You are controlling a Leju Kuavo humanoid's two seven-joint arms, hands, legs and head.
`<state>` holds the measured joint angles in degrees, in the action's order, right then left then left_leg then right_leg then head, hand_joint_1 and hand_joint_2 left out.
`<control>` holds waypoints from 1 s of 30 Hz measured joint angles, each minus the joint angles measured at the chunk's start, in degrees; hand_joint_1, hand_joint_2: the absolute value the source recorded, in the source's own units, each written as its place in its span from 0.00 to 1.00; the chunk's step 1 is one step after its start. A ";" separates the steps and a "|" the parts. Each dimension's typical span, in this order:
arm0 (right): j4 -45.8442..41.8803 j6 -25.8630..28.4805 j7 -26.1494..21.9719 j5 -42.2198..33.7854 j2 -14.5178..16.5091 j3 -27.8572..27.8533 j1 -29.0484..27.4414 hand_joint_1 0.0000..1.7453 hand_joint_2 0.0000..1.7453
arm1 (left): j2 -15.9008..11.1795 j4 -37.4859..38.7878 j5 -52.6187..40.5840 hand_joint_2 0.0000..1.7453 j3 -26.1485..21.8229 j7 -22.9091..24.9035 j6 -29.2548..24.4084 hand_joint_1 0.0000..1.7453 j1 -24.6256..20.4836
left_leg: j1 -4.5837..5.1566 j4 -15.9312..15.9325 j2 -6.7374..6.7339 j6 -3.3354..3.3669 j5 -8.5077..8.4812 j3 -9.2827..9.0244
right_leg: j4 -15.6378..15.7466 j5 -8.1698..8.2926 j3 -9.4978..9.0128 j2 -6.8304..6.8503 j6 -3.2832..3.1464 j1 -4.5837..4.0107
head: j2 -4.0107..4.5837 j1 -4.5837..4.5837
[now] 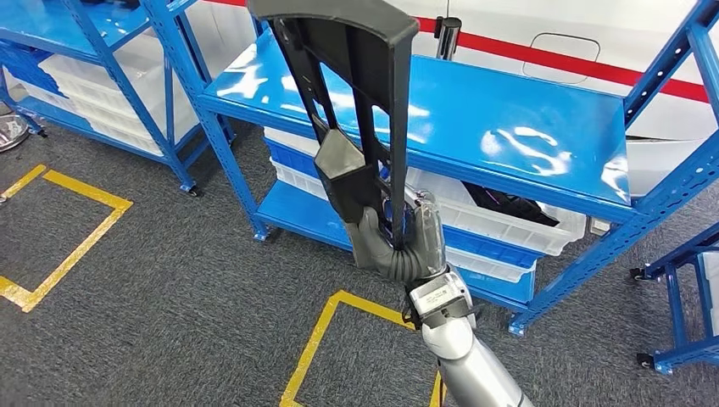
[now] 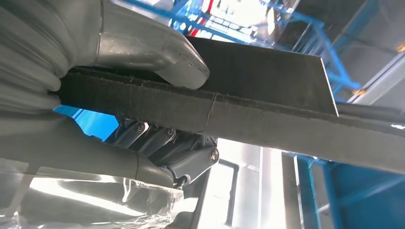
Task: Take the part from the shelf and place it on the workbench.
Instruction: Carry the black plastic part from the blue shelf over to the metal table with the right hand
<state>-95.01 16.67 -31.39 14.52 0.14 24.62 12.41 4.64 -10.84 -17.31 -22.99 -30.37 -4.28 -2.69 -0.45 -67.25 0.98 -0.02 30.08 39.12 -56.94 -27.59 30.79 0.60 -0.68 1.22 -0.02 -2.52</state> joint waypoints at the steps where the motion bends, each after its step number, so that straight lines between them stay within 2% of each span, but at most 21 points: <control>1: -0.09 -0.24 -0.03 0.05 0.03 0.01 -0.04 1.00 1.00 | 0.01 0.00 0.02 1.00 -0.09 0.06 0.00 0.00 -0.08 | -0.22 -4.04 -0.51 -0.33 1.73 1.92 | -0.01 0.00 0.07 0.68 -0.11 -0.07 | 0.00 0.03; 2: -0.12 -0.39 -0.04 0.13 0.05 0.03 -0.10 1.00 1.00 | 0.00 0.00 0.04 1.00 -0.20 0.11 0.00 0.00 -0.09 | -0.40 -6.73 -0.70 -0.56 2.53 3.21 | -0.01 -0.01 0.12 1.34 -0.11 -0.10 | 0.00 0.03; 3: -0.13 -0.53 -0.04 0.21 0.07 0.05 -0.14 1.00 1.00 | -0.03 0.00 0.04 1.00 -0.28 0.15 0.00 0.00 -0.07 | -0.54 -7.33 -0.83 -0.71 2.25 3.47 | -0.02 -0.02 0.15 1.99 -0.10 -0.11 | 0.00 0.03; 4: -0.14 -0.68 -0.04 0.27 0.09 0.08 -0.15 1.00 1.00 | -0.07 0.00 0.04 1.00 -0.34 0.18 0.00 0.00 -0.05 | -0.65 -5.62 -1.05 -0.77 1.01 2.54 | -0.02 -0.03 0.15 2.62 -0.09 -0.11 | 0.00 0.03; 5: -0.18 -0.90 -0.04 0.31 0.14 0.10 -0.11 1.00 1.00 | -0.14 -0.01 0.04 1.00 -0.38 0.20 0.02 0.00 -0.06 | -0.71 -1.70 -1.70 -0.71 -0.90 0.38 | -0.02 -0.06 0.11 3.19 -0.05 -0.11 | 0.00 0.03; 7: -0.32 -1.49 -0.04 0.29 0.27 0.13 0.13 1.00 1.00 | -0.25 -0.03 -0.03 1.00 -0.40 0.20 0.16 0.00 -0.19 | -0.47 6.44 -4.03 -0.21 -3.61 -3.97 | -0.04 -0.19 0.03 4.17 0.21 -0.44 | 0.00 -0.01; 8: -0.40 -1.79 -0.05 0.22 0.36 0.16 0.29 1.00 1.00 | -0.29 -0.04 -0.08 1.00 -0.40 0.20 0.35 0.00 -0.26 | -0.26 8.79 -4.75 0.14 -4.19 -5.16 | -0.05 -0.26 0.00 4.59 0.45 -0.65 | 0.00 -0.04; 9: -0.45 -2.05 -0.05 0.11 0.43 0.21 0.41 1.00 1.00 | -0.33 -0.05 -0.15 1.00 -0.40 0.20 0.57 0.00 -0.32 | -0.02 9.51 -4.90 0.50 -4.17 -5.37 | -0.02 -0.31 -0.03 5.02 0.71 -0.82 | 0.00 -0.09; 11: -0.48 -2.43 -0.06 -0.13 0.54 0.28 0.60 1.00 1.00 | -0.46 -0.06 -0.24 1.00 -0.41 0.22 1.01 0.00 -0.27 | 0.06 9.73 -3.56 1.33 -4.53 -5.21 | 0.02 -0.44 -0.08 5.66 1.42 -0.91 | 0.00 -0.17; 13: -0.55 -2.63 -0.08 -0.33 0.59 0.32 0.76 1.00 1.00 | -0.53 -0.06 -0.35 1.00 -0.43 0.39 1.12 0.00 -0.22 | -0.09 10.32 -2.40 2.28 -5.15 -5.36 | -1.83 -1.75 0.61 3.82 1.70 -0.82 | 0.00 -0.26; 15: -0.62 -2.70 -0.10 -0.64 0.50 0.32 0.78 1.00 1.00 | -0.59 -0.07 -0.43 1.00 -0.46 0.70 1.05 0.00 -0.31 | -0.12 10.57 -1.19 2.89 -5.57 -5.31 | -8.25 -5.00 3.42 0.88 1.18 -0.63 | 0.00 -0.35; 17: -0.64 -2.74 -0.14 -1.26 0.34 0.28 0.42 1.00 1.00 | -0.71 -0.07 -0.54 1.00 -0.50 1.07 1.04 0.00 -0.30 | -0.09 10.55 0.38 3.06 -5.68 -5.13 | -15.77 -7.81 7.02 -0.20 1.04 -0.55 | 0.00 -0.37; 18: -0.64 -2.82 -0.16 -1.61 0.28 0.25 0.17 1.00 1.00 | -0.74 -0.06 -0.60 1.00 -0.52 1.25 1.04 0.00 -0.22 | -0.08 10.52 1.22 3.06 -5.69 -5.10 | -17.05 -7.94 7.69 -0.34 1.37 -0.52 | 0.00 -0.37; 19: -0.65 -2.92 -0.21 -1.91 0.25 0.23 -0.05 1.00 1.00 | -0.75 -0.05 -0.64 1.00 -0.54 1.41 1.03 0.00 -0.14 | -0.08 10.46 2.08 3.05 -5.70 -5.13 | -15.91 -7.06 7.20 -0.48 1.88 -0.49 | 0.00 -0.38; 20: -0.69 -3.08 -0.26 -2.10 0.24 0.22 -0.19 1.00 1.00 | -0.74 -0.05 -0.66 1.00 -0.56 1.51 0.98 0.00 -0.08 | -0.08 10.35 2.88 3.00 -5.68 -5.16 | -12.52 -5.42 5.63 -0.79 2.42 -0.40 | 0.00 -0.37; 21: -0.74 -3.20 -0.30 -2.21 0.24 0.21 -0.25 1.00 1.00 | -0.70 -0.05 -0.66 1.00 -0.57 1.55 0.93 0.00 -0.06 | -0.08 10.15 3.64 2.87 -5.63 -5.08 | -8.11 -3.61 3.63 -1.79 2.87 -0.18 | 0.00 -0.39; 22: -0.79 -3.30 -0.34 -2.26 0.26 0.22 -0.28 1.00 1.00 | -0.68 -0.05 -0.66 1.00 -0.59 1.57 0.88 0.00 -0.05 | 0.01 9.82 4.34 2.63 -5.52 -4.94 | -4.43 -2.16 2.09 -2.70 3.02 -0.01 | 0.00 -0.38; 24: -0.91 -3.40 -0.40 -2.26 0.30 0.23 -0.39 1.00 1.00 | -0.66 -0.05 -0.66 1.00 -0.64 1.58 0.77 0.00 0.01 | 0.10 9.38 5.33 1.94 -5.45 -4.38 | -1.01 -0.82 0.70 -3.71 2.61 0.07 | 0.00 -0.38; 26: -1.04 -3.45 -0.56 -2.06 0.43 0.23 -0.51 1.00 1.00 | -0.69 -0.04 -0.78 1.00 -0.74 1.59 0.66 0.00 0.22 | -0.05 9.37 5.91 1.22 -5.64 -3.92 | -0.99 -0.49 0.68 -2.75 1.86 0.03 | 0.00 -0.36; 28: -1.42 -3.48 -0.90 -1.56 0.70 0.18 -0.57 1.00 1.00 | -0.67 -0.04 -1.17 1.00 -0.79 1.57 0.57 0.00 0.40 | -0.09 7.96 3.91 0.59 -4.75 -3.14 | -0.71 -0.22 0.52 -1.80 1.08 0.32 | 0.00 -0.23; 30: -2.05 -3.49 -1.23 -1.02 0.93 0.11 -0.79 1.00 1.00 | -0.62 -0.04 -1.64 1.00 -0.79 1.56 0.49 0.00 0.33 | -0.16 2.05 0.62 0.04 -1.56 -0.36 | -0.56 -0.24 0.33 -0.55 0.38 0.28 | 0.00 -0.07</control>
<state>-97.06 13.18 -32.62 13.50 1.07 24.73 11.62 4.03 -10.88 -18.95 -23.78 -28.81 -3.80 -2.37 -0.61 -65.20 1.60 0.02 28.52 38.76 -57.50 -27.83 31.12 0.04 -0.30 1.50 -0.02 -2.59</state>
